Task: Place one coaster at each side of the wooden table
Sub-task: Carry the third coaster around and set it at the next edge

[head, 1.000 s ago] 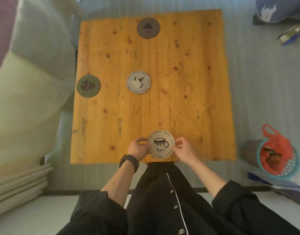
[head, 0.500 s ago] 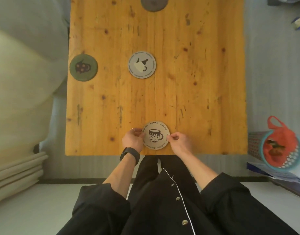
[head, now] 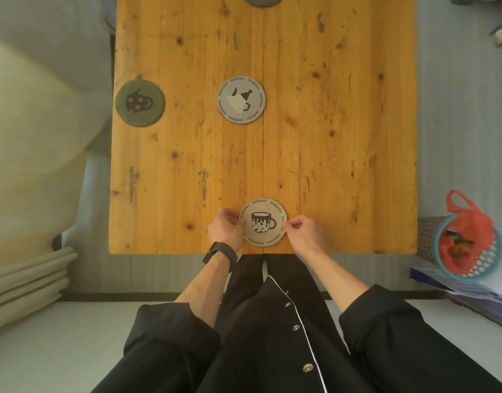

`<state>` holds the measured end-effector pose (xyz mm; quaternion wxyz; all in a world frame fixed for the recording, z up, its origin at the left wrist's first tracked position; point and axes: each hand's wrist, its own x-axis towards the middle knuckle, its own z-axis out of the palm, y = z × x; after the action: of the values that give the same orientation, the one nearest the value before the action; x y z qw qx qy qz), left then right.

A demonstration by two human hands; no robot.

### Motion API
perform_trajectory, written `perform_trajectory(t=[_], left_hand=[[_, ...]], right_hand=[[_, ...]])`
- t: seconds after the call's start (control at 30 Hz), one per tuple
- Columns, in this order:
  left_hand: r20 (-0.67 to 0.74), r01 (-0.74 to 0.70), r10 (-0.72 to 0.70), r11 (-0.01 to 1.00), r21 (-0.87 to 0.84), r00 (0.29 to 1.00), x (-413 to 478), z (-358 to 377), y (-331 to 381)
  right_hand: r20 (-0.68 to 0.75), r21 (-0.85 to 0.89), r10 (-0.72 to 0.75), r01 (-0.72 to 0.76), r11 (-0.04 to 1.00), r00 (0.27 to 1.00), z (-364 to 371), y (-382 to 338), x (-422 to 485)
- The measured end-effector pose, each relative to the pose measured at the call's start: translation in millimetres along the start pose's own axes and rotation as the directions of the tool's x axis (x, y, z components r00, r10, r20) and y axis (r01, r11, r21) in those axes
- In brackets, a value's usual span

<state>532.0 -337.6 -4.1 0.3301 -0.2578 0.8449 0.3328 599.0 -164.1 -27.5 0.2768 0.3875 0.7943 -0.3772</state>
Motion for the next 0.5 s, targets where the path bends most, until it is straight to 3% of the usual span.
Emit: perform_trajectory(t=[0.5], left_hand=[[0.034,0.001,-0.001,1.0,0.005,0.999,1.0,-0.7,-5.6]], right_hand=[[-0.169,0.086,0.028,-0.014,0.996,0.985,11.7,1.1,-8.7]])
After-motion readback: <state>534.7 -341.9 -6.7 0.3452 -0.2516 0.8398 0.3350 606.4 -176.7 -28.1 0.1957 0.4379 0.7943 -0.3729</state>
